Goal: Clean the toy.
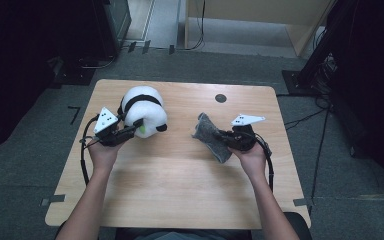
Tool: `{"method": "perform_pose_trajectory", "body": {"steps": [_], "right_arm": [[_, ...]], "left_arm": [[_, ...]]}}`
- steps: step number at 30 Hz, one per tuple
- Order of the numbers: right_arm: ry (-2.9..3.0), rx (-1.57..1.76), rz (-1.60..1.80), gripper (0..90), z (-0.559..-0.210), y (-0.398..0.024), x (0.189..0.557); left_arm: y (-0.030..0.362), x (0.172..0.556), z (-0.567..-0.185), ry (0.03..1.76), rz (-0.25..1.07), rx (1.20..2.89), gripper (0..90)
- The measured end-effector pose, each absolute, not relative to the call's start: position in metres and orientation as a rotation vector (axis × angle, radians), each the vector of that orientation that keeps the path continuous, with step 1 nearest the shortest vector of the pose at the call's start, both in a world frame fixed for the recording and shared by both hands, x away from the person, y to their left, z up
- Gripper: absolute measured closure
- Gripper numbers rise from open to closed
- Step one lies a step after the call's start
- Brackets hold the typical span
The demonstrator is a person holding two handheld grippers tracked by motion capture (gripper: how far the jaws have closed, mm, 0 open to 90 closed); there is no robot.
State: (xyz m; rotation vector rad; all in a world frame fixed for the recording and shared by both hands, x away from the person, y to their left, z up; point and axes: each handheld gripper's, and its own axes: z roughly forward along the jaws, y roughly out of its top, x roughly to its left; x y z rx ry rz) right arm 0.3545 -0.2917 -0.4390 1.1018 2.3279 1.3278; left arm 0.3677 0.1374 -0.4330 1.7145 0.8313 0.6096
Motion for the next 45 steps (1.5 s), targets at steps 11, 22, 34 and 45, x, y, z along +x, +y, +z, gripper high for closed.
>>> {"method": "perform_pose_trajectory", "body": {"steps": [11,22,34,45], "right_arm": [[2.235,1.281,1.234,81.1,-0.462,-0.329,0.369],[2.211,1.312,1.132,78.3,-0.484,-0.338,0.382],[2.217,1.343,1.135,53.1,-0.488,-0.341,0.385],[2.23,1.26,1.27,45.3,-0.471,-0.327,0.376]], "left_arm": [[0.16,0.377,-0.457,0.892,0.574,1.742,48.8],[0.16,0.384,-0.474,0.9,0.508,1.821,41.5],[0.159,0.383,-0.476,0.927,0.439,1.837,21.0],[0.166,0.374,-0.465,0.962,0.353,1.786,17.9]]}}
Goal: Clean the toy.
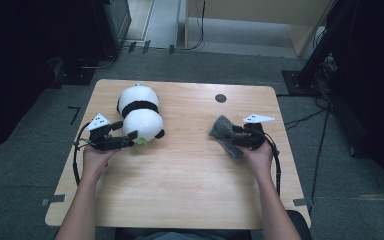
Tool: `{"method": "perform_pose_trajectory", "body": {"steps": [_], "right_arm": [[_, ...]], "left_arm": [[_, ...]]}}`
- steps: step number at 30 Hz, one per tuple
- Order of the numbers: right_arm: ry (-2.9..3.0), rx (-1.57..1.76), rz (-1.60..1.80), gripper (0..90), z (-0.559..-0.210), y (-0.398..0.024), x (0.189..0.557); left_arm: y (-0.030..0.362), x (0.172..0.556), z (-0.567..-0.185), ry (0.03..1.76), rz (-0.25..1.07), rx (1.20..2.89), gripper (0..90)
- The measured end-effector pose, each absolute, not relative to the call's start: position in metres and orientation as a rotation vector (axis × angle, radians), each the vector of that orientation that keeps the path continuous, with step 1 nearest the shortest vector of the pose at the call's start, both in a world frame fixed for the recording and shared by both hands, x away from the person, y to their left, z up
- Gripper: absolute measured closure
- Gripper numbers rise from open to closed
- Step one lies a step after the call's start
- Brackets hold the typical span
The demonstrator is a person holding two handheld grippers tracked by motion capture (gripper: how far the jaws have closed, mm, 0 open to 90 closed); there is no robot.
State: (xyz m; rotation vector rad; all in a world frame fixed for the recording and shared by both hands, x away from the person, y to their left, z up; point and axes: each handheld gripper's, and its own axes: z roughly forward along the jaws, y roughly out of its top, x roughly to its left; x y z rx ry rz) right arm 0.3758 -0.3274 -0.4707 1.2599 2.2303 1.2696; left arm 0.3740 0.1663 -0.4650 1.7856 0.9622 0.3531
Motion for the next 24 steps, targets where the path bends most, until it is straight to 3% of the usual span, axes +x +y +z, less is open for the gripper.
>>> {"method": "perform_pose_trajectory", "body": {"steps": [9,24], "right_arm": [[2.271,1.209,1.278,43.5,-0.466,-0.311,0.37],[2.372,1.036,1.294,43.0,-0.468,-0.275,0.349]], "left_arm": [[0.158,0.357,-0.448,0.889,0.404,1.777,18.0],[0.111,0.337,-0.442,0.763,0.315,1.84,18.4]]}}
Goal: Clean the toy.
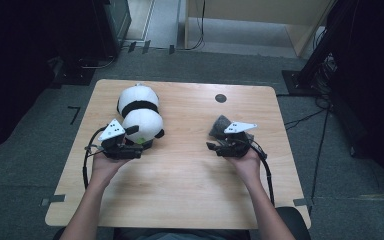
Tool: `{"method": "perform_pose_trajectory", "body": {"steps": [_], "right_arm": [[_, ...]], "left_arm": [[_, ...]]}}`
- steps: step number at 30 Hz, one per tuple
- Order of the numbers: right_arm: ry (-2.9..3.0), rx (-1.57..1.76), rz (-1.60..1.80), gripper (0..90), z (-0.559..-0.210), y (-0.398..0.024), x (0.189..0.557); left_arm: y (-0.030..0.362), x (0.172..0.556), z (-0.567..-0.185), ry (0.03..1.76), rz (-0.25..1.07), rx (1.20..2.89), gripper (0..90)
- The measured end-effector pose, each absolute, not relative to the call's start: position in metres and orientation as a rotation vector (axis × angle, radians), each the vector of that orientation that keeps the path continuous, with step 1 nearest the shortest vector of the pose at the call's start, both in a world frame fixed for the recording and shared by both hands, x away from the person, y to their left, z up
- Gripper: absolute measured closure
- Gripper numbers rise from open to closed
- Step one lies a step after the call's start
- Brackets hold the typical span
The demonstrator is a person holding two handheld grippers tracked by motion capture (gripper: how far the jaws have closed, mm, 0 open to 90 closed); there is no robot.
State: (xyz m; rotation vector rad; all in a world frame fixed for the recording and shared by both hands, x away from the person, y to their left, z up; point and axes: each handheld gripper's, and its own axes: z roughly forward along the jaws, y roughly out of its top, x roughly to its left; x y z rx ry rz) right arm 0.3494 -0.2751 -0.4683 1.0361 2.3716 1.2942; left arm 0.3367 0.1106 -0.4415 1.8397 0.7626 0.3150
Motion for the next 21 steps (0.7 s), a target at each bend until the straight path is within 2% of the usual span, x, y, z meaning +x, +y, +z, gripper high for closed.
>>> {"method": "perform_pose_trajectory", "body": {"steps": [8,21], "right_arm": [[2.432,0.97,1.324,42.1,-0.475,-0.254,0.34],[2.514,0.917,1.267,41.1,-0.495,-0.228,0.336]], "left_arm": [[0.079,0.331,-0.461,0.712,0.237,1.918,19.4],[0.053,0.333,-0.497,0.716,0.221,2.104,19.7]]}}
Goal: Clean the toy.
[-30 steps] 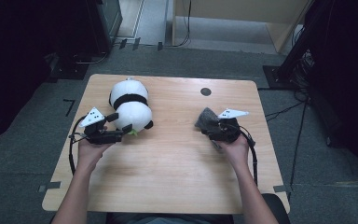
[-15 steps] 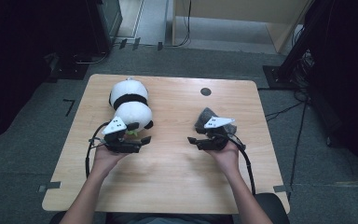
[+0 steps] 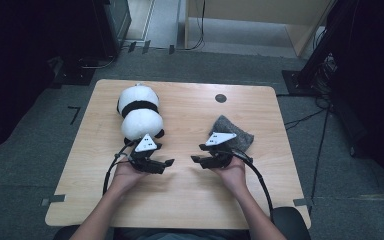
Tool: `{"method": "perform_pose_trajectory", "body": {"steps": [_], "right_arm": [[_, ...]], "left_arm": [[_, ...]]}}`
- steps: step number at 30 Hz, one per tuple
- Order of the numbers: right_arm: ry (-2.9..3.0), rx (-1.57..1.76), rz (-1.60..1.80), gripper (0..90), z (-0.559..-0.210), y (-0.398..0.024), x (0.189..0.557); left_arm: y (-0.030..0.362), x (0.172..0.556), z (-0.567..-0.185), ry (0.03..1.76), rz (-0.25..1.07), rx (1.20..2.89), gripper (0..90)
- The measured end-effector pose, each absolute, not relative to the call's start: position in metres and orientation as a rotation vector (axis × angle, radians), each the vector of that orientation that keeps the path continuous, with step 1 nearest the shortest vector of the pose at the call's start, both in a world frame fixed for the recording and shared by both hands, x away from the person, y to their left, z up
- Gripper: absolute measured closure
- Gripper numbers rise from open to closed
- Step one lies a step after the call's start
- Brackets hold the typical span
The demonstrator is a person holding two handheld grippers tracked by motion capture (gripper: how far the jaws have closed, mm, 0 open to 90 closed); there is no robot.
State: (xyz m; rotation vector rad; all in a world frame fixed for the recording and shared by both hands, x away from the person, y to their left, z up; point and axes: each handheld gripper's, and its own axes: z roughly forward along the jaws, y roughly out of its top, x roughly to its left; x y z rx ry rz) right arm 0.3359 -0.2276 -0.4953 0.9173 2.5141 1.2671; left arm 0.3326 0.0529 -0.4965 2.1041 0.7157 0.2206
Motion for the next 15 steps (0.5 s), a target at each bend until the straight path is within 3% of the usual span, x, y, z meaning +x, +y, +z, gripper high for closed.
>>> {"method": "perform_pose_trajectory", "body": {"steps": [15], "right_arm": [[2.501,0.913,1.12,41.1,-0.519,-0.21,0.322]], "left_arm": [[0.041,0.34,-0.513,0.706,0.213,2.154,21.5]]}}
